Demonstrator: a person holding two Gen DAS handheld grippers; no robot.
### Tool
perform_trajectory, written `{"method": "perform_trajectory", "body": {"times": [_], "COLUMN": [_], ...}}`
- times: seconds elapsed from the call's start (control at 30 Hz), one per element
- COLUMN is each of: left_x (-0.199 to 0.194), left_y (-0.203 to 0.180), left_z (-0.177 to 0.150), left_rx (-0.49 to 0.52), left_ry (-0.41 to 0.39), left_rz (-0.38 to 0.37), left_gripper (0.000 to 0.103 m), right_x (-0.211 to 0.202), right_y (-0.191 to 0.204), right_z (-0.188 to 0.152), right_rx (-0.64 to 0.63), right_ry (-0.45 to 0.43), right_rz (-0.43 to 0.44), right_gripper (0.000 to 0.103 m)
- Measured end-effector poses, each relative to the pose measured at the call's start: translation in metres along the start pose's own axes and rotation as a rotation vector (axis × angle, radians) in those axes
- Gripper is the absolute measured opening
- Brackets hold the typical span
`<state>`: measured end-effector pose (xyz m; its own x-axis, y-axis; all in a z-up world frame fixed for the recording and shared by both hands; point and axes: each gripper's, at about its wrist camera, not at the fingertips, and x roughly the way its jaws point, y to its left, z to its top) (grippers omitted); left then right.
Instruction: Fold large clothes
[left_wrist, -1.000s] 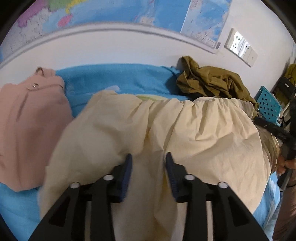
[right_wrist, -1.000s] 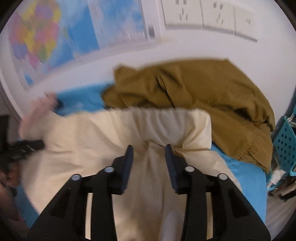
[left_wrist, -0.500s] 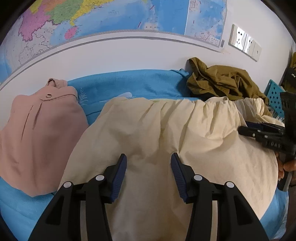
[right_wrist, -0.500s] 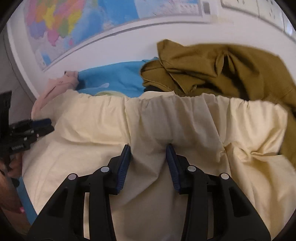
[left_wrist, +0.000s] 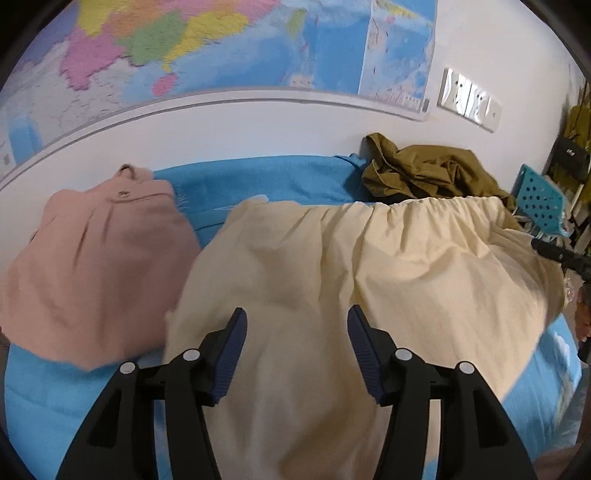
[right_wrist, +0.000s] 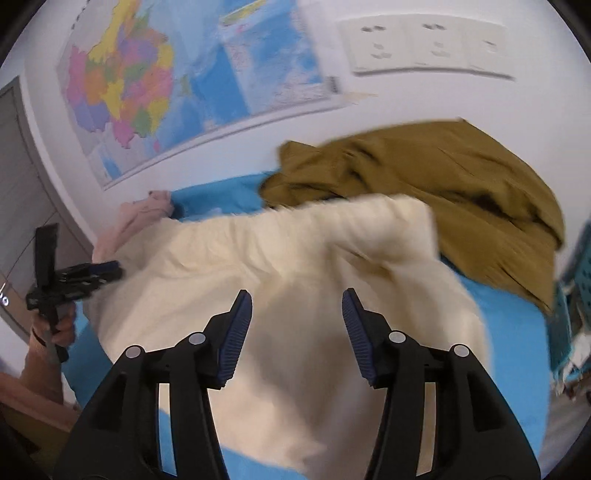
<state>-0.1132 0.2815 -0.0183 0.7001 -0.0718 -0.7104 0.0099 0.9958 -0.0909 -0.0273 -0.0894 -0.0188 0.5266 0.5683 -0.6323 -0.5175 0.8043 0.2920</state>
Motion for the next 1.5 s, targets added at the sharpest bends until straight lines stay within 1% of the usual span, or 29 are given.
{"method": "perform_trajectory", "body": {"times": [0.03,0.07,0.1,0.13,0.17,0.2,0.27,0.33,0.4,0.43,0.5,0.53,0.57,0.67,0.73,0.8,0.9,0.93,1.0,1.07,1.1,1.13,1.2,1.27,1.3,1.37,1.4,1.47,1.5], "left_x": [-0.003,-0.003,-0.001,0.003,0.008,0.009,0.016,0.018,0.016,0.013,0.007,0.003,0.000,-0.012,-0.022,-0.028,-0.032,-0.031,-0.025,-0.017,-0.011,-0.004,0.004,-0.002,-0.009,-0.019,-0.026,-0.038,-0.045], "left_y": [0.005,0.010,0.016,0.021,0.024,0.026,0.027,0.022,0.016,0.012,0.007,0.005,0.004,0.000,-0.001,0.001,0.002,0.004,0.011,0.017,0.021,0.026,0.036,0.039,0.040,0.044,0.049,0.056,0.058], "left_z": [-0.006,-0.011,-0.014,-0.017,-0.020,-0.021,-0.022,-0.021,-0.021,-0.021,-0.022,-0.023,-0.024,-0.026,-0.030,-0.033,-0.041,-0.045,-0.051,-0.054,-0.056,-0.058,-0.061,-0.063,-0.064,-0.066,-0.069,-0.074,-0.079], "left_rx": [-0.003,-0.008,-0.021,-0.037,-0.045,-0.047,-0.056,-0.047,-0.025,-0.010,0.006,0.008,0.009,0.018,0.009,-0.002,-0.008,-0.009,-0.031,-0.047,-0.057,-0.084,-0.161,-0.188,-0.192,-0.216,-0.245,-0.283,-0.294], "left_ry": [0.006,0.014,0.027,0.049,0.065,0.067,0.075,0.078,0.075,0.074,0.065,0.063,0.062,0.047,0.038,0.035,0.039,0.043,0.056,0.059,0.064,0.087,0.116,0.102,0.083,0.074,0.072,0.062,0.058], "left_rz": [-0.005,-0.006,-0.001,0.008,0.013,0.014,0.048,0.075,0.109,0.129,0.140,0.145,0.152,0.186,0.184,0.183,0.174,0.173,0.165,0.158,0.157,0.143,0.092,0.077,0.078,0.074,0.054,0.029,0.016], "left_gripper": [0.055,0.055,0.055,0.051,0.049,0.049,0.049,0.049,0.050,0.051,0.055,0.057,0.057,0.057,0.058,0.058,0.058,0.058,0.058,0.059,0.062,0.065,0.066,0.066,0.067,0.068,0.068,0.068,0.068], "right_x": [0.000,0.002,0.007,0.014,0.018,0.026,0.038,0.039,0.034,0.031,0.017,0.009,0.005,-0.017,-0.028,-0.030,-0.020,-0.016,-0.004,0.006,0.012,0.017,0.020,0.014,0.009,-0.008,-0.015,-0.032,-0.040], "right_y": [-0.009,-0.020,-0.032,-0.045,-0.053,-0.061,-0.071,-0.076,-0.075,-0.071,-0.060,-0.054,-0.052,-0.039,-0.034,-0.031,-0.029,-0.031,-0.044,-0.051,-0.054,-0.055,-0.055,-0.053,-0.053,-0.052,-0.052,-0.052,-0.052], "right_z": [-0.005,-0.011,-0.015,-0.018,-0.021,-0.024,-0.026,-0.027,-0.026,-0.025,-0.024,-0.023,-0.022,-0.026,-0.030,-0.035,-0.045,-0.048,-0.054,-0.055,-0.055,-0.054,-0.052,-0.051,-0.051,-0.051,-0.052,-0.056,-0.060], "right_rx": [0.013,0.036,0.071,0.113,0.125,0.136,0.183,0.211,0.228,0.221,0.184,0.165,0.159,0.121,0.118,0.112,0.077,0.082,0.131,0.155,0.168,0.173,0.189,0.200,0.209,0.233,0.242,0.266,0.288], "right_ry": [0.007,0.019,0.037,0.053,0.059,0.066,0.062,0.046,0.041,0.034,0.017,0.008,0.003,-0.017,-0.031,-0.021,0.027,0.039,0.057,0.055,0.058,0.060,0.064,0.060,0.051,0.025,0.012,-0.015,-0.019], "right_rz": [-0.032,-0.073,-0.101,-0.122,-0.136,-0.139,-0.114,-0.106,-0.108,-0.111,-0.114,-0.114,-0.117,-0.122,-0.090,-0.061,-0.092,-0.109,-0.109,-0.119,-0.118,-0.127,-0.134,-0.135,-0.126,-0.083,-0.063,-0.016,0.022], "right_gripper": [0.049,0.042,0.041,0.041,0.043,0.044,0.047,0.047,0.047,0.048,0.049,0.055,0.059,0.059,0.059,0.059,0.056,0.054,0.052,0.057,0.059,0.061,0.062,0.062,0.062,0.062,0.063,0.071,0.072]}}
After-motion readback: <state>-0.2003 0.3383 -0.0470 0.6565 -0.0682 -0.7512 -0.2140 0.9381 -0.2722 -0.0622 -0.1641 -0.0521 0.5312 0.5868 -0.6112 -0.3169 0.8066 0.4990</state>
